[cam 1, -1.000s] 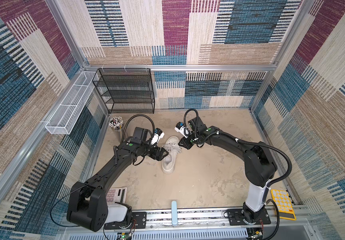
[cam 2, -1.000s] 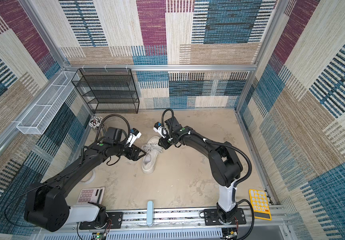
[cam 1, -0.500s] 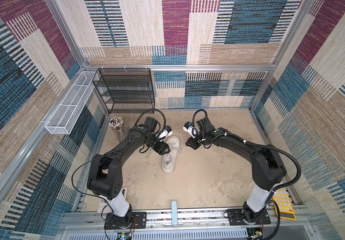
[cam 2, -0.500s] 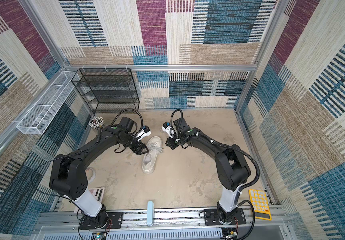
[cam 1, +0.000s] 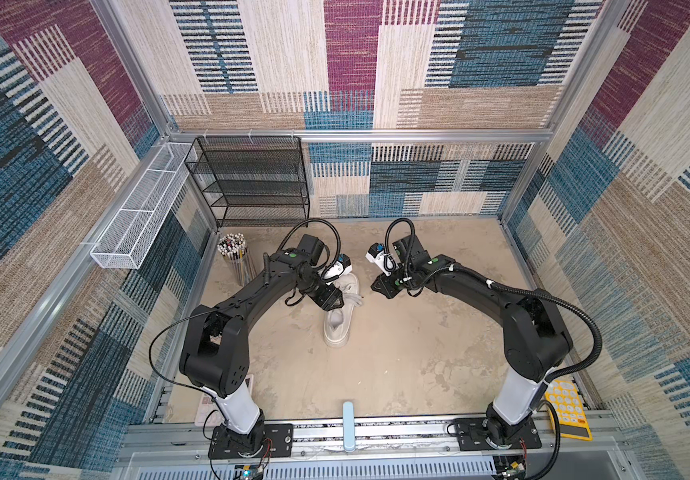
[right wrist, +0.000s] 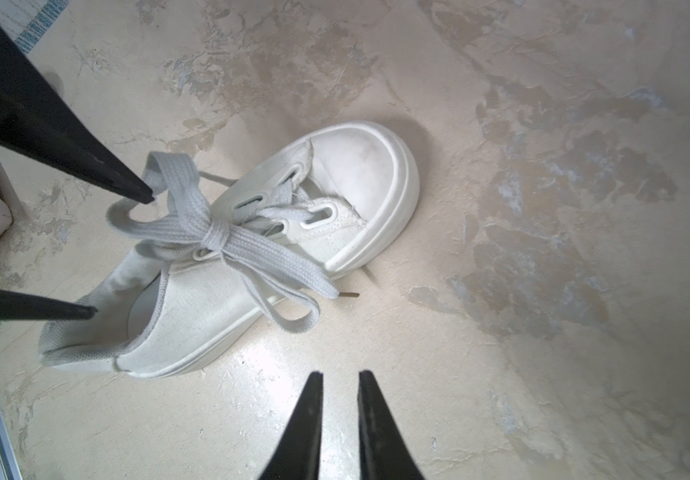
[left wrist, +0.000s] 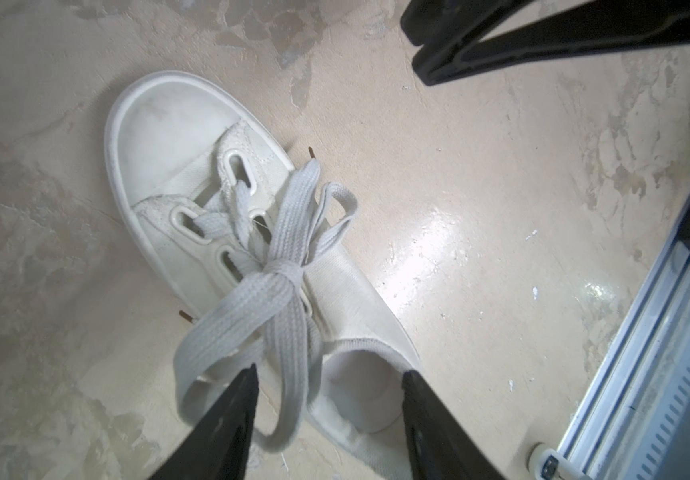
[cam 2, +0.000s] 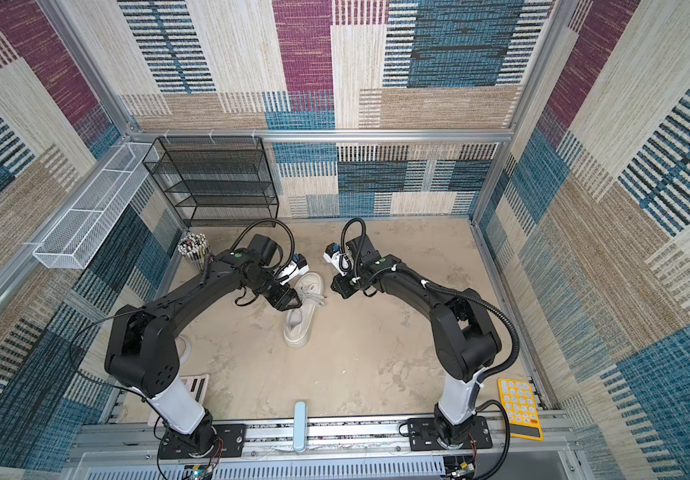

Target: Tie the shoes

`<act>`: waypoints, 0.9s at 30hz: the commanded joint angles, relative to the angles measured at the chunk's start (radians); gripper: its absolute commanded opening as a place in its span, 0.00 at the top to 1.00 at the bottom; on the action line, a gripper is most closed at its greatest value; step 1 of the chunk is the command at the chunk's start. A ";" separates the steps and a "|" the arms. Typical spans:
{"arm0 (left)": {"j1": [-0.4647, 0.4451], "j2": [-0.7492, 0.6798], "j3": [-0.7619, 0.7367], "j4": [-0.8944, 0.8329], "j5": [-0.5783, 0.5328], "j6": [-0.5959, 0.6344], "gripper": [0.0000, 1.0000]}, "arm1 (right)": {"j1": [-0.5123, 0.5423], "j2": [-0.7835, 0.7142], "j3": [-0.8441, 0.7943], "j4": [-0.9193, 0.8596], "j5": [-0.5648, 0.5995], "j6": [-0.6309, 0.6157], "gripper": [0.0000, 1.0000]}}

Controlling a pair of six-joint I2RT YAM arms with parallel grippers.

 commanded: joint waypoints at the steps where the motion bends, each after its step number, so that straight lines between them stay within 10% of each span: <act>1: -0.006 0.015 0.010 -0.032 -0.025 -0.017 0.42 | 0.001 0.004 0.014 0.014 -0.016 -0.007 0.81; 15: -0.012 0.087 0.105 -0.108 -0.111 0.028 0.90 | 0.001 -0.003 -0.010 0.042 -0.087 -0.001 0.81; 27: -0.013 0.184 0.287 -0.255 -0.218 0.220 0.93 | 0.007 0.010 -0.073 0.155 -0.214 0.067 0.82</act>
